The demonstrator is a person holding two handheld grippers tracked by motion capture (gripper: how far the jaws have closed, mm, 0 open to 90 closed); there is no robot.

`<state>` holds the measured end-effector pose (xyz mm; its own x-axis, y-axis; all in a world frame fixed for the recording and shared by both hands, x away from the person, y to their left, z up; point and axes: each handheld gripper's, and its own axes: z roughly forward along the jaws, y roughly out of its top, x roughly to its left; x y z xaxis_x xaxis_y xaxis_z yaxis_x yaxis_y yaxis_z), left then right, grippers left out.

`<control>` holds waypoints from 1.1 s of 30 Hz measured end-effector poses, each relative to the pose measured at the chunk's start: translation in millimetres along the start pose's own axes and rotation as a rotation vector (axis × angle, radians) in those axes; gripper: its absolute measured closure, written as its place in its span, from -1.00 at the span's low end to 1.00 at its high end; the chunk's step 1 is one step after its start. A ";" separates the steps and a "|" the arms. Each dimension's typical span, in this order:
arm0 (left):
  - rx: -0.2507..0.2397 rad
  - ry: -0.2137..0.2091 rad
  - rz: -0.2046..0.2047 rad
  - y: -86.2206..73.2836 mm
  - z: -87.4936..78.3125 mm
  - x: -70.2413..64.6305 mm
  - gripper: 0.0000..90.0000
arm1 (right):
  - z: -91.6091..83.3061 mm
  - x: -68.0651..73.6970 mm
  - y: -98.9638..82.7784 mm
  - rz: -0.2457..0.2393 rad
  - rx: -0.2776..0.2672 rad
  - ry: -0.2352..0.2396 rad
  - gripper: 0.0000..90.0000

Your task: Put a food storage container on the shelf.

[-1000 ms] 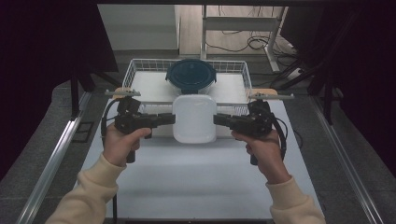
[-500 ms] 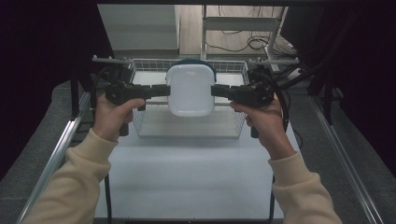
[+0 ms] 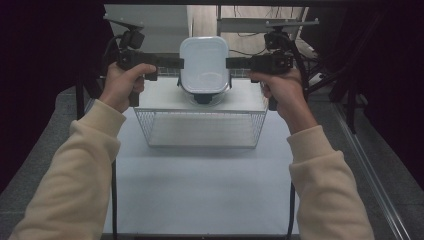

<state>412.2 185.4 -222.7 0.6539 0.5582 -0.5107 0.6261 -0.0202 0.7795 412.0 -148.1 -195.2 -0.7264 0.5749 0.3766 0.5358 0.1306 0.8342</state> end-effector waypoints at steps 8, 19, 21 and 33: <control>0.019 0.010 -0.068 5.9 10.5 28.0 0.74 | 24.0 -22.7 5.1 0.070 0.033 0.009 0.79; -0.012 -0.045 -0.231 17.4 24.4 57.4 0.74 | 48.6 -57.5 13.0 0.232 0.034 0.016 0.69; -0.019 -0.044 -0.265 19.5 28.2 61.7 0.71 | 53.6 -66.0 15.2 0.285 0.037 0.009 0.66; -0.030 -0.033 -0.337 18.0 39.4 80.1 0.58 | 68.1 -86.5 13.1 0.428 0.008 0.026 0.61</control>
<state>492.6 197.1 -263.8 0.4263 0.5019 -0.7526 0.7967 0.1858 0.5752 511.1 -141.1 -244.2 -0.4483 0.5580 0.6984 0.7948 -0.1088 0.5971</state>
